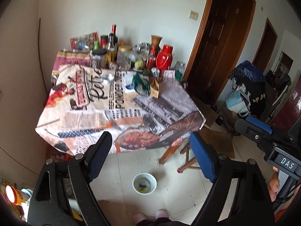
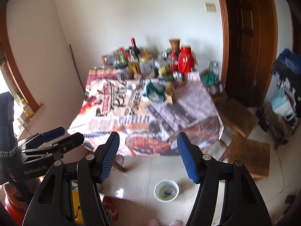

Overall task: Collect trash
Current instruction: 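Raise both tools and bring them back over the table, then grasp the green plastic bag with the left tool while the right tool grasps the brown paper bag, then lift both bags off the table and carry them toward the floor basin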

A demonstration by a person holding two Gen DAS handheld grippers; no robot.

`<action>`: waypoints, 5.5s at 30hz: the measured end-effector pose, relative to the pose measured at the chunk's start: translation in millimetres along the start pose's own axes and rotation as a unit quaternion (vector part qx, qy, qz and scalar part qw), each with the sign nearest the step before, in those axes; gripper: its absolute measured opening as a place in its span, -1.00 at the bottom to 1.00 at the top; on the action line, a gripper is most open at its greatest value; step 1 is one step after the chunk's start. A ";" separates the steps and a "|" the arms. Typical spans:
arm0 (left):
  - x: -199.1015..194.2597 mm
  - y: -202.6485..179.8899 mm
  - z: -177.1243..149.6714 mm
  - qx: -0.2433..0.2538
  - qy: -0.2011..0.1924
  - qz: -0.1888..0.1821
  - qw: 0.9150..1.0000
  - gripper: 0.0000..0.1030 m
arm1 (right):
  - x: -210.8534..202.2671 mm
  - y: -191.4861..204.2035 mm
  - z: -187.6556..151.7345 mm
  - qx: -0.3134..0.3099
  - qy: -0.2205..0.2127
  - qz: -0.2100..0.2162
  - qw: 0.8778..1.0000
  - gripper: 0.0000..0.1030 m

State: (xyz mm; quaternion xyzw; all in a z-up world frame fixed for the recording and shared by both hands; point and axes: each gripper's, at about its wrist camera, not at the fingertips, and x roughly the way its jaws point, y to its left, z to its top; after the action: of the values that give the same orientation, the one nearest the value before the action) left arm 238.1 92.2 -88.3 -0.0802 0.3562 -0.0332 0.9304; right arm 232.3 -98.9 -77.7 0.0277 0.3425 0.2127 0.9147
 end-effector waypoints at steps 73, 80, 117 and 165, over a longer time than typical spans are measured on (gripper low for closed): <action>443.7 102.3 189.0 -0.052 0.203 -0.035 0.977 0.56 | 428.3 -108.9 98.6 0.095 0.264 0.015 0.960 -0.02; 463.8 94.2 181.4 -0.057 0.223 -0.060 0.971 0.33 | 437.7 -101.1 95.9 0.060 0.259 -0.005 0.964 -0.37; 275.8 5.5 209.3 -0.093 0.038 -0.027 0.995 -0.54 | 225.7 -140.9 156.1 -0.005 0.074 0.022 0.997 -0.75; 6.7 32.4 -25.2 -0.052 0.051 -0.005 0.997 -0.54 | 25.5 21.0 -32.0 -0.023 0.093 0.020 0.995 -0.75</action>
State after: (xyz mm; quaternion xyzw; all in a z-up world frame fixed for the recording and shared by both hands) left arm 226.4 120.1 -116.8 -0.1285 0.4040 -0.0238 0.9054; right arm 221.3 -72.4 -113.7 -0.0066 0.4201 0.2409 0.8749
